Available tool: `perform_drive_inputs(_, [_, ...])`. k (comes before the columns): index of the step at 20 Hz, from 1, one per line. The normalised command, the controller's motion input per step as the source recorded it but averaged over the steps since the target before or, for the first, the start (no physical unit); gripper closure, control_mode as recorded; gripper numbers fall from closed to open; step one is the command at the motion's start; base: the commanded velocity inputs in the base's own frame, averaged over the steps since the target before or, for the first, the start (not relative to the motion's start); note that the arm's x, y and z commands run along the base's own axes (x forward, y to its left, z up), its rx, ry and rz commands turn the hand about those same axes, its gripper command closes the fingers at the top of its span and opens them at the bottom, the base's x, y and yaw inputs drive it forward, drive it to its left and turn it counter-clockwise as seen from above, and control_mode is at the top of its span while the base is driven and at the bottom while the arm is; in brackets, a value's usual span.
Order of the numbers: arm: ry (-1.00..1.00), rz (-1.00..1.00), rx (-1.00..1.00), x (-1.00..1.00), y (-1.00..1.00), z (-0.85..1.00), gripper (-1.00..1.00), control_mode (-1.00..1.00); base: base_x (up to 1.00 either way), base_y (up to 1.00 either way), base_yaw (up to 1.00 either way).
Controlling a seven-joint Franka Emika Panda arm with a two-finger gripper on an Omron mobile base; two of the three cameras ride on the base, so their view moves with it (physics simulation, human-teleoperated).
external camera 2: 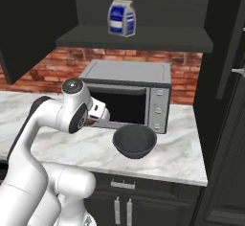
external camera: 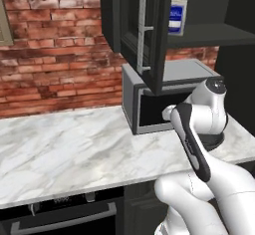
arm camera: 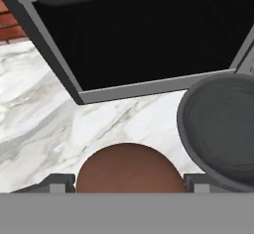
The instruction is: Pick the egg and butter from the fridge and place them by the bowl for mixing.
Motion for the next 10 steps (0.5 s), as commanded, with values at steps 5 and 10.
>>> perform_drive_inputs(5, [0.0, 0.0, 0.0, 0.0, 0.0, 0.0, 1.0, 1.0, 0.26, -0.03, 0.0])
perform_drive_inputs(10, [0.0, 0.0, 0.0, 0.0, 0.0, 0.0, 1.0, 1.0, 0.45, -0.13, 0.0])
